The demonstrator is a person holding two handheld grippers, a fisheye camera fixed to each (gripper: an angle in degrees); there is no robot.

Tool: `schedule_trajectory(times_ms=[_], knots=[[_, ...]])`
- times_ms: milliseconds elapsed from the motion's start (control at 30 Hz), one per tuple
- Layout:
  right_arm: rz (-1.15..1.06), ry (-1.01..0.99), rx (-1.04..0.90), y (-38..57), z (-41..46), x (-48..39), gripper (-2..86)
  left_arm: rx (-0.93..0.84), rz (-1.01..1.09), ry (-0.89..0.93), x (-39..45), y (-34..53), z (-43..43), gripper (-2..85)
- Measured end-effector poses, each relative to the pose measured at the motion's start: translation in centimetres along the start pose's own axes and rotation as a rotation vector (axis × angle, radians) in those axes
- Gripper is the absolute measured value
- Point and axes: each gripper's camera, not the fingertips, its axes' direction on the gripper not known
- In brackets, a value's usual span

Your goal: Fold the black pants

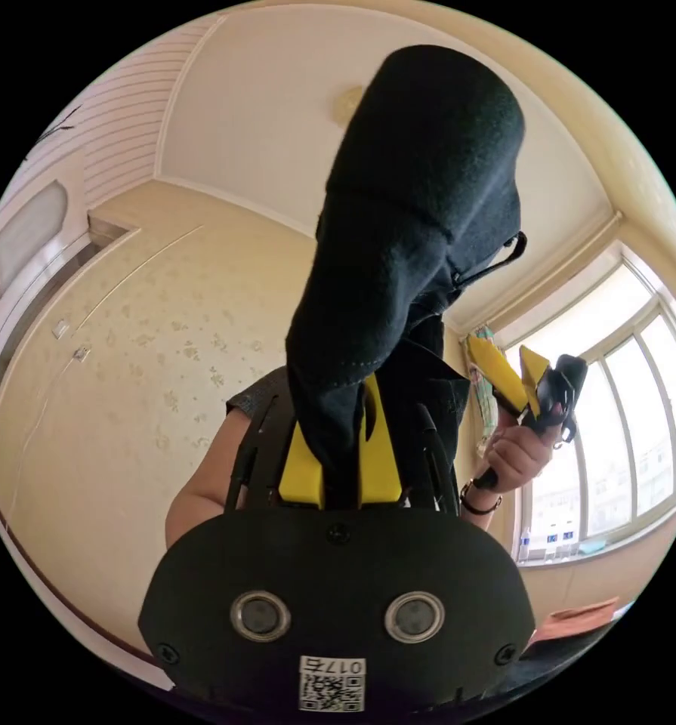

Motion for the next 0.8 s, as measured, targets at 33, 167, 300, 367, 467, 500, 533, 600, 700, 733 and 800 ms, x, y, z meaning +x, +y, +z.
schedule_trajectory(times_ms=[33, 167, 300, 367, 467, 500, 533, 600, 700, 733, 800], knots=[[0.043, 0.010, -0.037, 0.3, 0.6, 0.4, 7.8, 0.007, -0.011, 0.042, -0.6, -0.1, -0.3, 12.4], [0.118, 0.079, -0.178, 1.0, 2.3, 0.1, 7.8, 0.005, -0.052, 0.232, -2.4, 0.7, -1.0, 11.8], [0.107, 0.119, -0.241, 1.5, 3.0, -1.1, 7.8, -0.017, -0.141, 0.377, -4.6, 2.2, -1.1, 11.6], [0.099, 0.134, -0.259, 2.0, 3.2, -1.3, 7.7, 0.025, -0.173, 0.517, -5.5, 3.1, -1.3, 12.8], [0.099, 0.148, -0.268, 2.8, 3.6, -0.9, 7.7, 0.060, -0.179, 0.451, -5.5, 4.0, -1.9, 13.4], [0.099, 0.148, -0.270, 3.0, 3.7, -0.7, 7.7, 0.026, -0.166, 0.326, -4.7, 3.9, -1.8, 13.4], [0.100, 0.145, -0.272, 3.4, 3.8, -0.3, 7.7, -0.006, -0.136, 0.242, -3.8, 3.8, -1.5, 13.4], [0.098, 0.132, -0.273, 4.0, 4.0, 0.3, 7.7, 0.000, -0.094, 0.230, -2.8, 4.0, -1.5, 11.9], [0.127, 0.132, -0.278, 4.7, 4.3, 1.2, 7.9, 0.001, -0.005, 0.244, -1.4, 4.3, -1.7, 7.8], [0.181, 0.157, -0.294, 4.9, 4.5, 1.9, 8.2, -0.002, 0.037, 0.288, -1.0, 4.4, -1.9, 6.3], [0.313, 0.274, -0.328, 4.9, 4.6, 3.0, 8.9, 0.013, 0.098, 0.400, -0.4, 4.8, -2.0, 4.6]])
